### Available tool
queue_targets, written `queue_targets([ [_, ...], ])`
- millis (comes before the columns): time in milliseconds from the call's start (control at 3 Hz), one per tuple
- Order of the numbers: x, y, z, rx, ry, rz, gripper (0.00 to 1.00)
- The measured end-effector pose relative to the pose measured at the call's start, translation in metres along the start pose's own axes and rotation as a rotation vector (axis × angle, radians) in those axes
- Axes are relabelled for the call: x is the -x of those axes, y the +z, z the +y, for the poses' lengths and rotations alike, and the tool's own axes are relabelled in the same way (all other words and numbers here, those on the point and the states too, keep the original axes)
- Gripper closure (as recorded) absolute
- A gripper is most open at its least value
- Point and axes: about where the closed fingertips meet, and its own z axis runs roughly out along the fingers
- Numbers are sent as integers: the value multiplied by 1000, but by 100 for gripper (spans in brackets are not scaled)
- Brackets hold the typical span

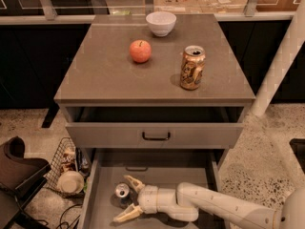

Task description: Pick redbull can from middle drawer and place on counter

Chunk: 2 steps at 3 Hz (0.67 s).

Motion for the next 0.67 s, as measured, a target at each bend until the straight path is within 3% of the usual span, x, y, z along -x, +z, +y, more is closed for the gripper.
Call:
queue_targets([
  [667, -5, 11, 4, 31, 13, -30, 62],
])
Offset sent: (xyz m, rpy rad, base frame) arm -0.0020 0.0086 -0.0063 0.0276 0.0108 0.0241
